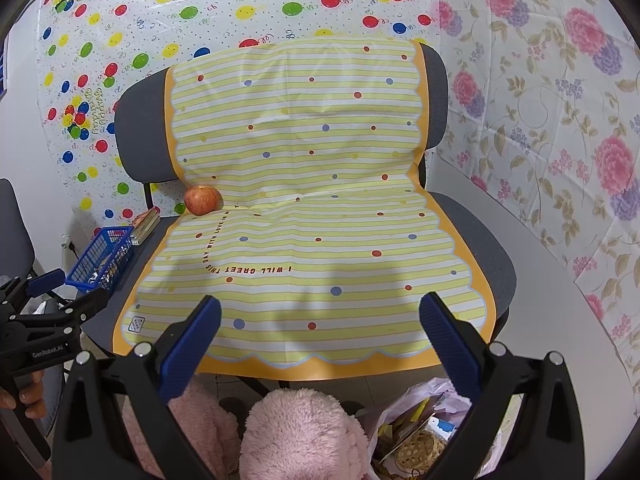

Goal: Collect trash

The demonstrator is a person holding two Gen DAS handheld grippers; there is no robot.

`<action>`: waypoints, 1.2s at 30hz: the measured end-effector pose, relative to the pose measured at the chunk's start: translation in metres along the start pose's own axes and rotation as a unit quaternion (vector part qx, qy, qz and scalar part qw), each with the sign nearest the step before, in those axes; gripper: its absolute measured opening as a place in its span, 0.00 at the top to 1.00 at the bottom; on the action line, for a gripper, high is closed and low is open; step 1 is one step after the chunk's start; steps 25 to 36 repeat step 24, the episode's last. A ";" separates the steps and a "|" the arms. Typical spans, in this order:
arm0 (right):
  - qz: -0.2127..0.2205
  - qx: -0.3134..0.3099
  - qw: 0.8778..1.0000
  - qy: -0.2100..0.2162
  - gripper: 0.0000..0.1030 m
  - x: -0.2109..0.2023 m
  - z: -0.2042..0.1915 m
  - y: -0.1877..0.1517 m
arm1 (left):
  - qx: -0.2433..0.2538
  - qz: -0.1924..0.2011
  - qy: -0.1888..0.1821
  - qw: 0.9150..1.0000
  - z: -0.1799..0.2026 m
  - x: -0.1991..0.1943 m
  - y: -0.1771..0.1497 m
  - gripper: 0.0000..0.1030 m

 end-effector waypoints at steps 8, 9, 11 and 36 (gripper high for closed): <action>-0.001 0.001 1.000 -0.001 0.06 0.001 0.002 -0.002 | 0.000 0.001 0.007 1.000 -0.001 -0.001 0.000 0.09; -0.001 0.002 1.000 -0.001 0.06 0.000 0.003 -0.002 | 0.000 0.001 0.008 1.000 -0.001 -0.001 0.000 0.09; -0.002 0.004 1.000 -0.001 0.06 0.002 0.004 -0.003 | 0.000 0.001 0.009 1.000 0.000 0.000 0.000 0.09; -0.017 0.010 1.000 -0.010 0.06 0.050 0.032 -0.006 | -0.003 -0.029 -0.031 0.999 0.011 0.040 -0.006 0.09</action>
Point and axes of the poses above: each gripper's, at about its wrist camera, not at the fingertips, and x roughly the way its jaws point, z to its right, y to its top, the point moved 5 cm from there along x, roughly the way its jaws point, and after that the axes turned 2 degrees about -x, right-handed, at the moved point
